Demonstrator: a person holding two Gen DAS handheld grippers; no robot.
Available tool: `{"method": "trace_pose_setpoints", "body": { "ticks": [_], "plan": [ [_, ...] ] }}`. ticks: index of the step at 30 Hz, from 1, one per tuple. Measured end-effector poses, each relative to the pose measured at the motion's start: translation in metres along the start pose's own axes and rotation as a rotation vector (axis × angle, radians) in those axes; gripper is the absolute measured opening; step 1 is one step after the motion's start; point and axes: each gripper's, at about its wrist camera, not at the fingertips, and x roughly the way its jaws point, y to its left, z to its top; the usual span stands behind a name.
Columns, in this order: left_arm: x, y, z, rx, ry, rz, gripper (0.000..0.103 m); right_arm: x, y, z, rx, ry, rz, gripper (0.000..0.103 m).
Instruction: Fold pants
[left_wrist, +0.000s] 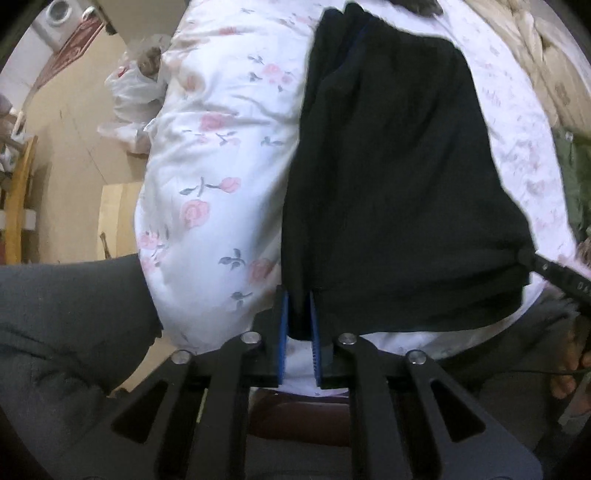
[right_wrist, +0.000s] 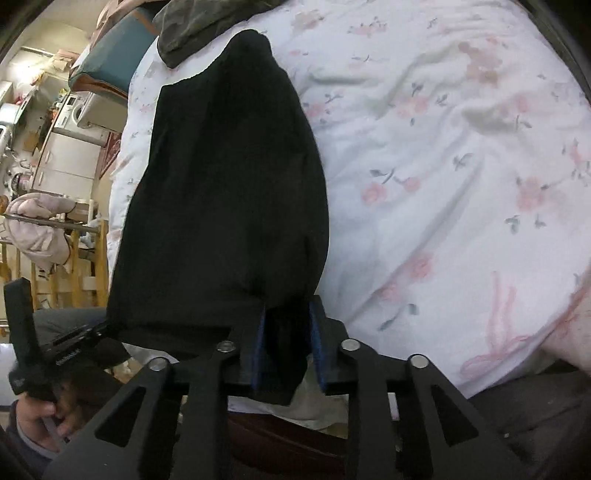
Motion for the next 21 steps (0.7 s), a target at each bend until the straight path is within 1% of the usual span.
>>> {"method": "trace_pose_setpoints", "body": {
  "ticks": [2, 3, 4, 5, 6, 7, 8, 10, 11, 12, 14, 15, 16, 17, 18, 19, 20, 21],
  "plan": [
    [-0.016, 0.007, 0.005, -0.010, -0.043, 0.007, 0.012, -0.014, -0.006, 0.002, -0.006, -0.035, -0.017, 0.028],
    [-0.023, 0.011, 0.009, -0.015, -0.066, 0.008, 0.017, -0.021, -0.009, 0.004, -0.008, -0.055, -0.029, 0.030],
    [-0.032, 0.015, 0.014, -0.030, -0.091, 0.007, 0.025, -0.030, -0.011, 0.003, -0.008, -0.081, -0.038, 0.035],
    [-0.040, 0.020, 0.020, -0.046, -0.116, 0.000, 0.047, -0.037, -0.013, 0.007, -0.003, -0.106, -0.043, 0.039],
    [-0.050, 0.023, 0.029, -0.068, -0.157, -0.010, 0.068, -0.046, -0.016, 0.010, 0.007, -0.135, -0.039, 0.050],
    [-0.057, 0.026, 0.036, -0.081, -0.187, -0.011, 0.073, -0.054, -0.018, 0.015, 0.021, -0.168, -0.017, 0.056],
    [-0.064, 0.028, 0.046, -0.095, -0.219, -0.002, 0.073, -0.060, -0.019, 0.021, 0.030, -0.191, 0.004, 0.056],
    [-0.066, 0.031, 0.066, -0.105, -0.234, -0.001, 0.073, -0.069, -0.011, 0.040, 0.029, -0.233, 0.008, 0.056],
    [-0.066, 0.031, 0.073, -0.103, -0.241, -0.005, 0.073, -0.069, -0.011, 0.040, 0.029, -0.233, 0.008, 0.056],
    [-0.065, 0.027, 0.087, -0.093, -0.253, 0.002, 0.073, -0.074, -0.007, 0.047, 0.037, -0.270, 0.009, 0.056],
    [-0.061, 0.019, 0.116, -0.065, -0.271, 0.026, 0.073, -0.078, 0.000, 0.061, 0.050, -0.316, 0.021, 0.056],
    [-0.058, 0.017, 0.124, -0.055, -0.274, 0.031, 0.073, -0.078, 0.005, 0.068, 0.058, -0.328, 0.034, 0.056],
    [-0.051, 0.011, 0.142, -0.044, -0.271, 0.029, 0.073, -0.075, 0.009, 0.080, 0.063, -0.337, 0.064, 0.056],
    [-0.040, 0.009, 0.158, -0.038, -0.242, 0.013, 0.073, -0.062, 0.017, 0.105, 0.042, -0.306, 0.084, 0.056],
    [-0.021, 0.006, 0.179, -0.040, -0.149, -0.059, 0.073, -0.062, 0.017, 0.105, 0.042, -0.306, 0.084, 0.056],
    [-0.007, 0.004, 0.193, -0.044, -0.083, -0.123, 0.073, -0.055, 0.021, 0.117, 0.016, -0.283, 0.087, 0.056],
    [0.002, 0.003, 0.204, -0.045, -0.045, -0.164, 0.073, -0.046, 0.026, 0.132, -0.031, -0.248, 0.089, 0.056],
    [0.009, 0.002, 0.215, -0.046, -0.041, -0.165, 0.073, -0.033, 0.032, 0.150, -0.082, -0.206, 0.072, 0.056]
  ]
}}
